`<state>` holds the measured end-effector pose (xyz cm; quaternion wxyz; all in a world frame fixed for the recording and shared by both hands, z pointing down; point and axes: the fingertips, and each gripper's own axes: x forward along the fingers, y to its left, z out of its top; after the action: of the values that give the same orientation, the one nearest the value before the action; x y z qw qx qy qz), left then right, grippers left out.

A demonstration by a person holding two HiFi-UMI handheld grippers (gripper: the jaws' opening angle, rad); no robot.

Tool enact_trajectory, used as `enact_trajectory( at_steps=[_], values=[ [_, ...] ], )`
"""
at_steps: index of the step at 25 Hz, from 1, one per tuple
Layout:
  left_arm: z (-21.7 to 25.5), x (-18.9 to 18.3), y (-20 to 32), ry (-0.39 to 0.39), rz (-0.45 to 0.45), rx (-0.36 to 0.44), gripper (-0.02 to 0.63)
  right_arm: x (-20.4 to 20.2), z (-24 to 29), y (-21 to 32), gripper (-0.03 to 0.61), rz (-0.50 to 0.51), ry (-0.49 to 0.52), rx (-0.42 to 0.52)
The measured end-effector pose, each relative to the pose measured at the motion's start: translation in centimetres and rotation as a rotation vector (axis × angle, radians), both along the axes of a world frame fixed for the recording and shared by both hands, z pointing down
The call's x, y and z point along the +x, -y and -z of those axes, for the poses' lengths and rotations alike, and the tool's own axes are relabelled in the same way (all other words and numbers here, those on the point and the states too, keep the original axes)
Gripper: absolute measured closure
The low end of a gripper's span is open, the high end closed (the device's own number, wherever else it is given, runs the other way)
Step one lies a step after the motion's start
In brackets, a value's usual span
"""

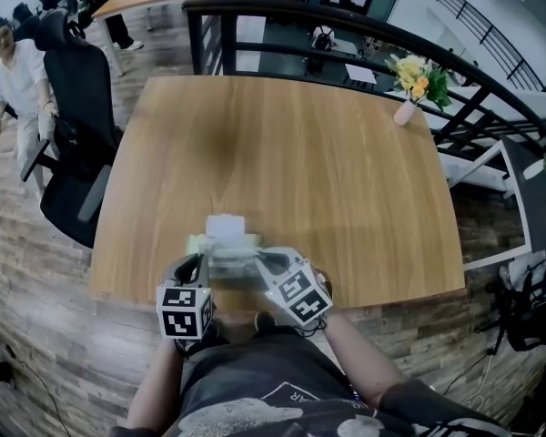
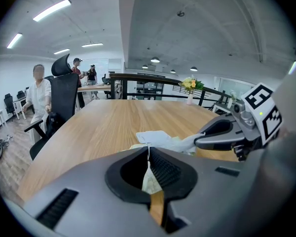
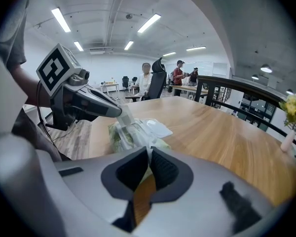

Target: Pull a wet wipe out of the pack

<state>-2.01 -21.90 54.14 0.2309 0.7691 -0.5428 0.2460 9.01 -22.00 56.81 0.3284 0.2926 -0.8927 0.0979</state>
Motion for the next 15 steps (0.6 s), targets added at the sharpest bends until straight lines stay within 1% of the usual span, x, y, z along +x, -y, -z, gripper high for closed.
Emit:
enact_trajectory(
  at_steps=[15],
  values=[
    [0.3,0.1,-0.2,0.003,-0.021,-0.002,0.589,1.2,0.5,0.2,0.546,-0.036,-0.011,0.008]
  ],
)
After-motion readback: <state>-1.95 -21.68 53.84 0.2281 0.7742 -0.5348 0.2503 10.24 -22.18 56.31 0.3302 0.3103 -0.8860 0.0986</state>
